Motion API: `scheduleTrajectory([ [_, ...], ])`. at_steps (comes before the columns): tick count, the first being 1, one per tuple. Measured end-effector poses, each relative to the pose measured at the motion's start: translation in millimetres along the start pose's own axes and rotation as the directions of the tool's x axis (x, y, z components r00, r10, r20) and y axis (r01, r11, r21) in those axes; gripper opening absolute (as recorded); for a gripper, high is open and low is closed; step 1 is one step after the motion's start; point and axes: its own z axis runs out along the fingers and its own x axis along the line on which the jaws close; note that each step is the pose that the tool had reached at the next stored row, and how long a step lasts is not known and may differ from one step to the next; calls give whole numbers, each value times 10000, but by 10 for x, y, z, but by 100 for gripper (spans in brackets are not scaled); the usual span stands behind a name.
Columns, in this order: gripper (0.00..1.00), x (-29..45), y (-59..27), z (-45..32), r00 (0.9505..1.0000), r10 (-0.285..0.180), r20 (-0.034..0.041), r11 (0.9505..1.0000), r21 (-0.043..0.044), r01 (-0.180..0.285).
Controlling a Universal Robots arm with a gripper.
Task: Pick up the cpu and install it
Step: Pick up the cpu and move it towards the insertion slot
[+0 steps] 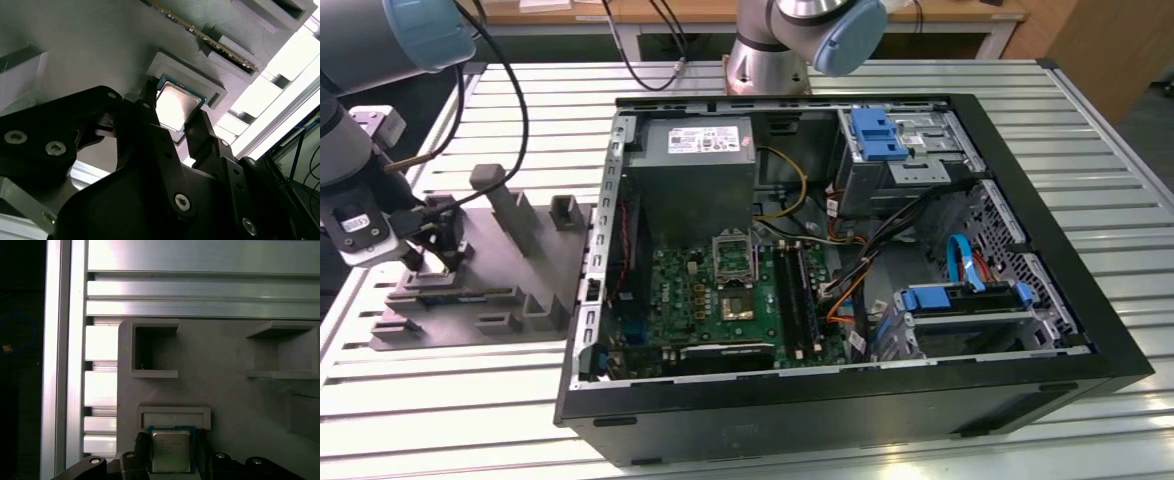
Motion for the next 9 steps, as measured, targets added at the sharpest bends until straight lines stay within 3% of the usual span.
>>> scheduleTrajectory([
  [1, 47, 0, 0, 0, 10000, 0, 0, 10000, 0, 0],
  [9, 47, 1, 0, -6, 10000, 0, 1, 10000, -1, 0],
])
